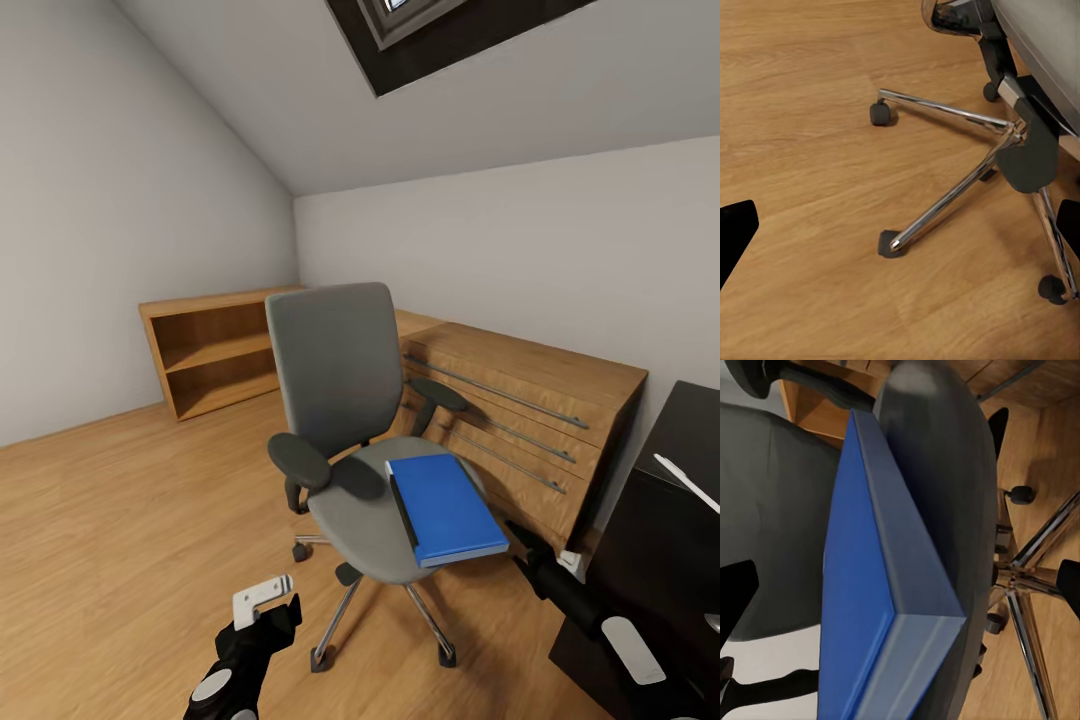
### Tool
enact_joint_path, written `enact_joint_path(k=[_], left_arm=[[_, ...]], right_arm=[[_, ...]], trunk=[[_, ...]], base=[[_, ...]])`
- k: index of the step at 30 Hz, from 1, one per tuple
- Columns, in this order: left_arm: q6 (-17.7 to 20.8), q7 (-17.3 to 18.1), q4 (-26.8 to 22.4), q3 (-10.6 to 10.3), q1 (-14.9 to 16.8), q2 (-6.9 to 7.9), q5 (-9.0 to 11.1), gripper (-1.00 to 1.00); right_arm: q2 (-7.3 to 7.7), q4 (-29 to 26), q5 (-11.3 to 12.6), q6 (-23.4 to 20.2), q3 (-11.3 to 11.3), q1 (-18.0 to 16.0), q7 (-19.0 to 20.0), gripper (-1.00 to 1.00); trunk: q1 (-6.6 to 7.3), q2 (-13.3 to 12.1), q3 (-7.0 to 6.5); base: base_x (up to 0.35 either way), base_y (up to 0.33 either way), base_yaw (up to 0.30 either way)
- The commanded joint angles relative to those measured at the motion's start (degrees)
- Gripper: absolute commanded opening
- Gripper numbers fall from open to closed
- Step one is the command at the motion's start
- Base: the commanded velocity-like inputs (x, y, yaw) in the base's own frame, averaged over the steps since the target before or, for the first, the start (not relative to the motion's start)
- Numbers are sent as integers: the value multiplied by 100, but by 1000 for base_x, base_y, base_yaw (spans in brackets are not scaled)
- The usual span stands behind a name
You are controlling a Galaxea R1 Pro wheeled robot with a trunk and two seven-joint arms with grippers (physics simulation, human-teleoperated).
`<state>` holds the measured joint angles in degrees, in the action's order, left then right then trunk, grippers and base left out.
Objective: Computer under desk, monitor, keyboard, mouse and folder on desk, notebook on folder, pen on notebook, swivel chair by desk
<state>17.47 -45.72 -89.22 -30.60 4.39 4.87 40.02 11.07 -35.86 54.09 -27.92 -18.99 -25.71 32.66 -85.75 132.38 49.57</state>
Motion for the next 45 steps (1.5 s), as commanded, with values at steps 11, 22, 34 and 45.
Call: enact_joint_path(k=[11, 22, 34, 45], left_arm=[[20, -42, -8, -16, 7, 5, 20, 100], [20, -42, -8, -16, 8, 5, 20, 100], [20, -42, -8, -16, 9, 8, 23, 100], [20, -37, -8, -19, 8, 7, 17, 100]], right_arm=[[-20, 97, 16, -47, 14, -4, 4, 100], [-26, 122, 7, -47, 26, -4, 4, 100], [-32, 127, 5, -47, 35, -4, 4, 100], [-42, 124, 5, -49, 40, -4, 4, 100]], trunk=[[1, 3, 6], [1, 3, 6], [1, 3, 6], [1, 3, 6]], base=[[0, 0, 0], [0, 0, 0], [0, 0, 0], [0, 11, 0]])
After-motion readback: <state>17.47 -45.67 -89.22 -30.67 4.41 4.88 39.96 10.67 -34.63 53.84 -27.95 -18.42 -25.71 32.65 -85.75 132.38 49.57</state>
